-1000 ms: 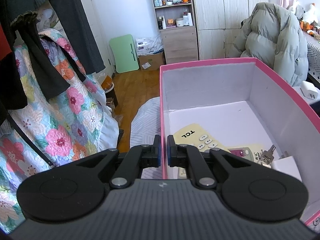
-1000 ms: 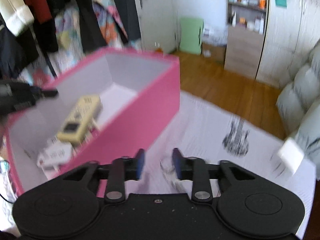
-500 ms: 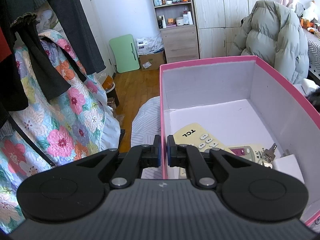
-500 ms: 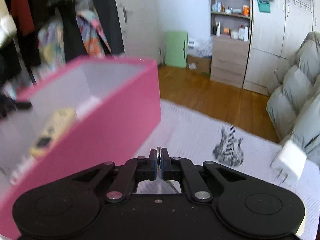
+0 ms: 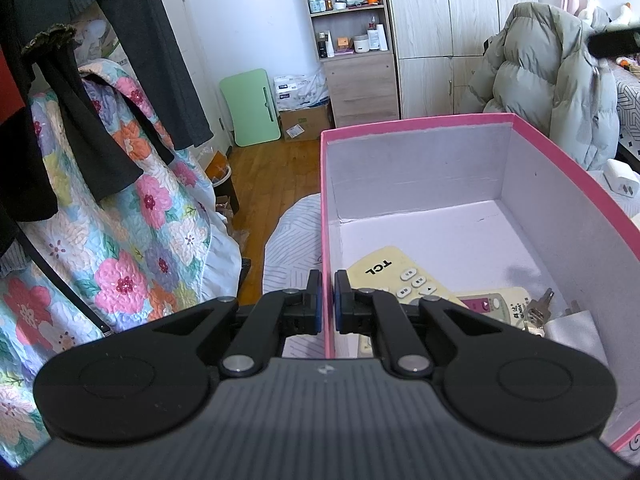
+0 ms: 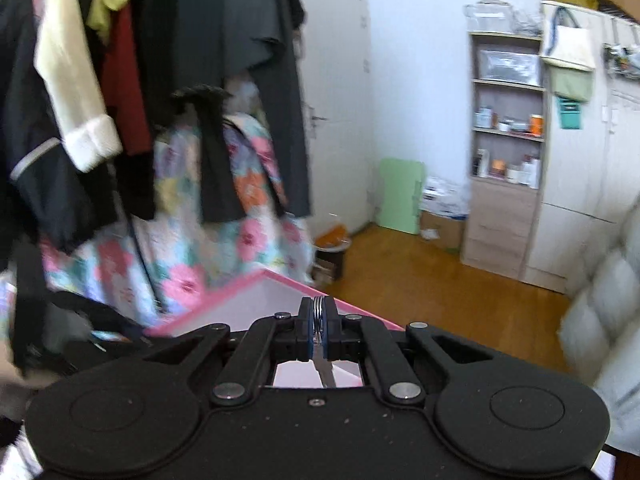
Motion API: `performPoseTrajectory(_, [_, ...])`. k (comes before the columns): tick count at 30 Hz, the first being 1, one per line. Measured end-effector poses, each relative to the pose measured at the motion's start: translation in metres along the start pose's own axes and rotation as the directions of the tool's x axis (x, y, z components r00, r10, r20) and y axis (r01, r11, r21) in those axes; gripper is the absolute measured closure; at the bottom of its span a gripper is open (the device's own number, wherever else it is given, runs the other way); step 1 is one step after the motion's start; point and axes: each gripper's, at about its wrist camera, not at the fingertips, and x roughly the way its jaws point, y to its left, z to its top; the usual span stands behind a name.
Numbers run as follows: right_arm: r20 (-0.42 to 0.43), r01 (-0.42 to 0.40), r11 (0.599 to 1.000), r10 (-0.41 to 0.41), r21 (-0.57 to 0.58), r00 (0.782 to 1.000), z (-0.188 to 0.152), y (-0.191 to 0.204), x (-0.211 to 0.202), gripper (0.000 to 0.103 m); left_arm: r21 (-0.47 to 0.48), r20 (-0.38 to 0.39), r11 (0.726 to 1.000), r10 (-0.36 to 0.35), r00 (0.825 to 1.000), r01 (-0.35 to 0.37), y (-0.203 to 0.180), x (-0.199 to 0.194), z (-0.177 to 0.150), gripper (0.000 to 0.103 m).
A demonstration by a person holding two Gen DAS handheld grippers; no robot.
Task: Organize rigid objects
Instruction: 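Carry the silver keys into the pink box and open the right gripper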
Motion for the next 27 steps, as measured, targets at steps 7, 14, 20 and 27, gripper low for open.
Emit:
performPoseTrajectory(7, [-0.131, -0.111, 0.991, 0.12, 0.074, 0.984, 0.003, 0.009, 0.053, 0.098, -0.001, 0.001, 1.0, 0.0, 1.0, 0.0, 0.0, 0.0, 0.0, 0.097])
performPoseTrajectory(14, [-0.268, -0.06, 0.987, 0.099, 0.148, 0.958, -0.02, 0.007, 0.113, 0.09, 0.0, 0.001, 1.0, 0.001, 1.0, -0.001, 0.0, -0.001, 0.0, 0.097])
performPoseTrajectory(20, [-0.211, -0.047, 0.972, 0.097, 0.23, 0.973, -0.019, -0.011, 0.093, 0.066, 0.002, 0.0, 1.0, 0.001, 1.0, -0.001, 0.0, -0.001, 0.0, 0.097])
performPoseTrajectory(27, [-0.191, 0.011, 0.945, 0.055, 0.328, 0.98, -0.025, -0.048, 0.03, 0.058, 0.006, 0.004, 1.0, 0.007, 1.0, -0.007, -0.001, -0.002, 0.0, 0.096])
